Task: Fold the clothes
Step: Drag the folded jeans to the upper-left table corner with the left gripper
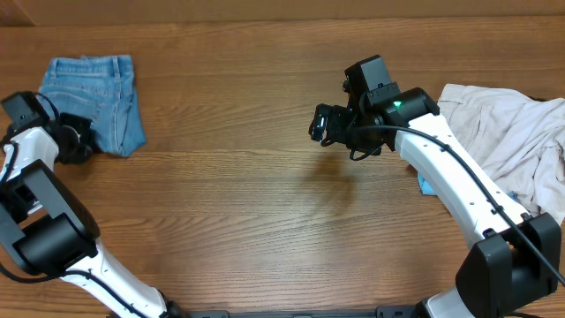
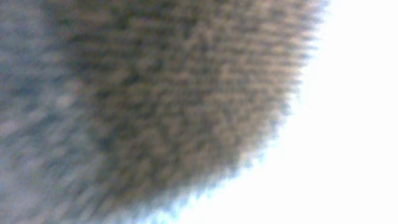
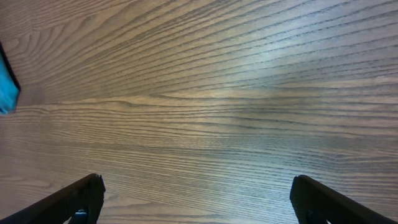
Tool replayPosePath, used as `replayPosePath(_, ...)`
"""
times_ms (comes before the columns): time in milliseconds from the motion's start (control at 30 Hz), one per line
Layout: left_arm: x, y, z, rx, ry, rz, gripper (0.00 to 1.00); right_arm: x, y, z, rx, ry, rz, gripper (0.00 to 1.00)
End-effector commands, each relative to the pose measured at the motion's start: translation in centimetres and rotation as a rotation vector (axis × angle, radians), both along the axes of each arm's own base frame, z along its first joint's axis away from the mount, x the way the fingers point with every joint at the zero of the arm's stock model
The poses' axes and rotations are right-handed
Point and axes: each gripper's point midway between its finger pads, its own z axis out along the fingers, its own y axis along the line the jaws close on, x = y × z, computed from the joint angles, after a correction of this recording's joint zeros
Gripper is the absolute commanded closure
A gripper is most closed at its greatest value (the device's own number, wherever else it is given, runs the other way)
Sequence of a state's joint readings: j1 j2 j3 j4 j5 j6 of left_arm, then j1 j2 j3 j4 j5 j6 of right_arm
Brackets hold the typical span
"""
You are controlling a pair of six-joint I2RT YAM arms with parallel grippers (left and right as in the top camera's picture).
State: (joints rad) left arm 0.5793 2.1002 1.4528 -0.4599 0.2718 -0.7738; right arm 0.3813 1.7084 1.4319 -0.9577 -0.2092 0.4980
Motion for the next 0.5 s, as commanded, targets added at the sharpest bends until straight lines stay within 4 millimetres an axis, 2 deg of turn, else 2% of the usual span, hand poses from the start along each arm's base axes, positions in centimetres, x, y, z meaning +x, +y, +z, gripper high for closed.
replayPosePath(0,3.9,1.0,3.1,0.097,-0.118,0.014,0.96,0.1,-0.2,-0.2,-0.006,-0.001,-0.006,0.00)
replayPosePath(100,5.8,0.7,3.9,0.177,-0.144,0.083,0.96,0.1,-0.1,-0.2,-0.005,-0.002,-0.006,0.00)
replayPosePath(167,6.1,0.6,4.0,0.294,-0.101,0.119,0.96,0.0,-0.2,-0.2,-0.006,0.001,-0.006,0.00)
replayPosePath(300,7.4,-0.3,4.7,0.380,-0.116,0.102,0.96,0.0,-0.2,-0.2,-0.007,0.001,-0.006,0.00)
replayPosePath(367,7.3,-0.4,3.1,0.381,-0.085,0.072,0.96,0.0,-0.2,-0.2,-0.007,0.002,-0.006,0.00)
replayPosePath(467,7.1,-1.7,-2.0,0.275,-0.036,0.000,0.96,0.1,-0.2,-0.2,-0.006,0.000,-0.006,0.00)
